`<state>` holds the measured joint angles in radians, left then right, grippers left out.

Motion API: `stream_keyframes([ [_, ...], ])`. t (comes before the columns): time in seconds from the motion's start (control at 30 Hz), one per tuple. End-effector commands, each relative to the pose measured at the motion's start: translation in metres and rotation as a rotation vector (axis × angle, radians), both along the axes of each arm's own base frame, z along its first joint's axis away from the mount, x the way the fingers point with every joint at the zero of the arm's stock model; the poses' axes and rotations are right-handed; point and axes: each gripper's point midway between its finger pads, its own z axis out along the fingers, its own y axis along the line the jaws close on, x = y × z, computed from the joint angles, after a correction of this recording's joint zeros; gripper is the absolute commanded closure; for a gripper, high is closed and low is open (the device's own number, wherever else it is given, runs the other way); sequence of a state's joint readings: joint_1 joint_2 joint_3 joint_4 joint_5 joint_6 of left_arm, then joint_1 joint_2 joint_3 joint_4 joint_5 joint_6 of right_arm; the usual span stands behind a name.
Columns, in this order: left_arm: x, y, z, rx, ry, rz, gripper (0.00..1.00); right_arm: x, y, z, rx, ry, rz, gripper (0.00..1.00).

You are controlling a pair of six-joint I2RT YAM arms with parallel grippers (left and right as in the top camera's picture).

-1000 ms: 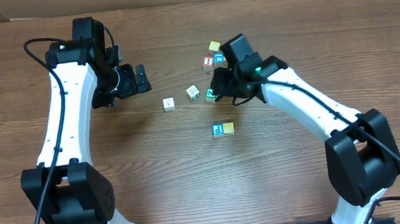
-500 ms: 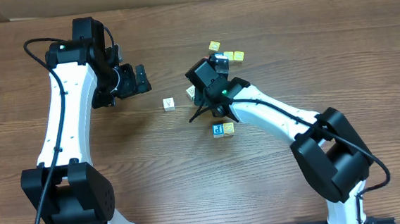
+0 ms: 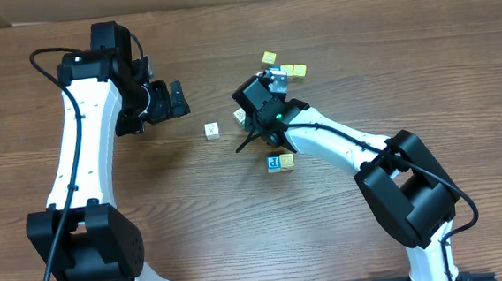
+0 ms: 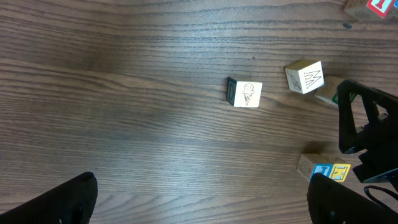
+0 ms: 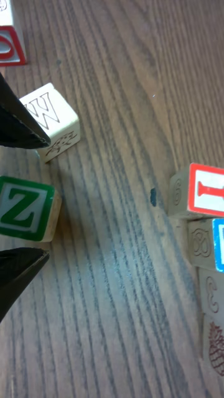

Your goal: Flip 5 blocks

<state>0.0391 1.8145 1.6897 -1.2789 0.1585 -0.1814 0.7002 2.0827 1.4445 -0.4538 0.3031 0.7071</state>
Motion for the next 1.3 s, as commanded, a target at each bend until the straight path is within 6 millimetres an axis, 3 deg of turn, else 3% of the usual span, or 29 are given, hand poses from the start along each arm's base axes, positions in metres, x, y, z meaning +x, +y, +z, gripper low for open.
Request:
stream_keyframes([
  [0.0, 0.005, 0.002, 0.001, 0.008, -0.006, 0.011, 0.0, 0.004, -0.003, -0.003, -0.006, -0.014, -0.016, 0.48],
  [0.7, 0.005, 0.002, 0.001, 0.008, -0.006, 0.011, 0.0, 0.0, -0.007, -0.012, -0.017, -0.002, -0.017, 0.48],
  [0.93, 0.005, 0.002, 0.001, 0.008, -0.006, 0.011, 0.0, -0.001, -0.009, -0.026, -0.036, 0.016, -0.018, 0.48],
  [1.27, 0.005, 0.002, 0.001, 0.008, -0.006, 0.011, 0.0, -0.001, -0.008, -0.02, -0.035, 0.01, -0.012, 0.58],
])
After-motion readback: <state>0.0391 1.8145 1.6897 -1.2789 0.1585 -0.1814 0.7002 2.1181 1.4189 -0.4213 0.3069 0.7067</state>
